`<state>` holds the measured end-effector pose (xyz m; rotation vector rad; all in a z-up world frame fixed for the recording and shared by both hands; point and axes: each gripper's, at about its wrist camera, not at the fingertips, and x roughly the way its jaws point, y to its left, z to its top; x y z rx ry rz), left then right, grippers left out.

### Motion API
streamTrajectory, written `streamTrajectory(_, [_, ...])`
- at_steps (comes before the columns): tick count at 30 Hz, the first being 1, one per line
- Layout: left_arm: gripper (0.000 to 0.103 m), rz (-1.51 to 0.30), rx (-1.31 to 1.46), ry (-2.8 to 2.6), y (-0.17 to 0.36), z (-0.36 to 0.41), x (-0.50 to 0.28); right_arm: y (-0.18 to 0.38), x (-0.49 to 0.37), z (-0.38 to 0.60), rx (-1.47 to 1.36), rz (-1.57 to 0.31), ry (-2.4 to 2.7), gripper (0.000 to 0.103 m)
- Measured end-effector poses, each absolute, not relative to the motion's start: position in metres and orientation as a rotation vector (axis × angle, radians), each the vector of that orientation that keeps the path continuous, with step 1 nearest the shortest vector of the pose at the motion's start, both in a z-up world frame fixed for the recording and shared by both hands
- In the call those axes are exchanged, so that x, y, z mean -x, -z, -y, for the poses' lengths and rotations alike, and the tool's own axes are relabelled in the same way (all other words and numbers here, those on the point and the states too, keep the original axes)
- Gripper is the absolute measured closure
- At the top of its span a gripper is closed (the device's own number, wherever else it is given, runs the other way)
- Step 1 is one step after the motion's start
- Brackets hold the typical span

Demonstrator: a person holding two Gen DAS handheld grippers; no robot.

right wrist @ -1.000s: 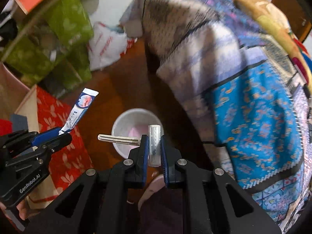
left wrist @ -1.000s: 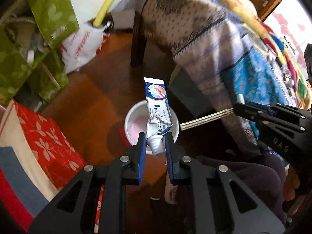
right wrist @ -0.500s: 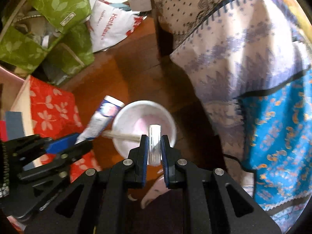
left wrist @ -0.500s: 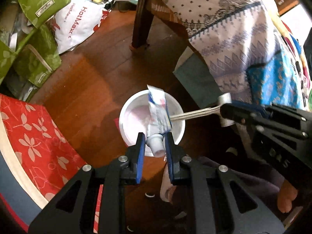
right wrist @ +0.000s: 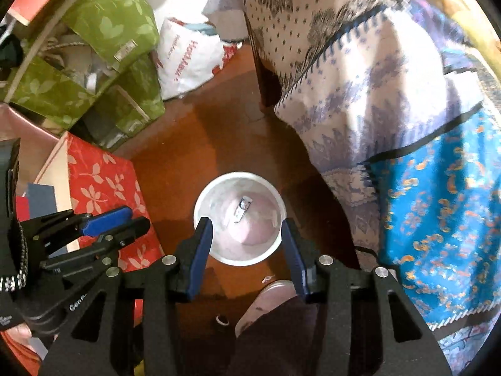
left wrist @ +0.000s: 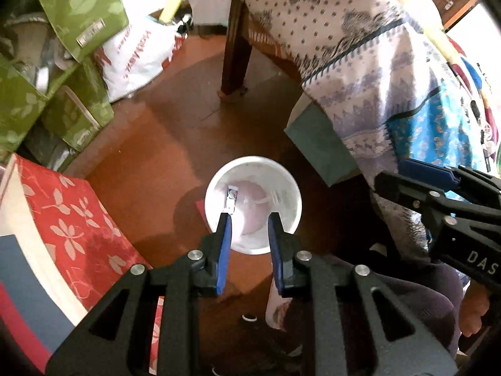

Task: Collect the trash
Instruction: 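Open both grippers to drop the tube and razor into the bucket, then move both open grippers back over the items on the bed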

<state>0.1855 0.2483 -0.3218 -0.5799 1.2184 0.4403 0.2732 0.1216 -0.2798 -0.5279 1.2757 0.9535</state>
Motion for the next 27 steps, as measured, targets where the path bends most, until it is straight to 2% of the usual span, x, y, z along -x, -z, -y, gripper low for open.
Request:
streamTrajectory(17, [0.081,-0.908,0.396,-0.43,0.164,-0.189,-0.176,0.133,-0.261,-0.034,0.322,-0.921,-0.938,0.061])
streamTrajectory(21, [0.073,-0.838,0.34,-0.39,0.132,-0.159,-0.185,0.103,-0.264,-0.004,0.256,-0.851,-0.925,0.061])
streamTrajectory(27, [0.072,-0.777,0.291,-0.308,0.102,-0.106,-0.212,0.08,-0.277,0.047,0.201,-0.797,-0.862,0.061])
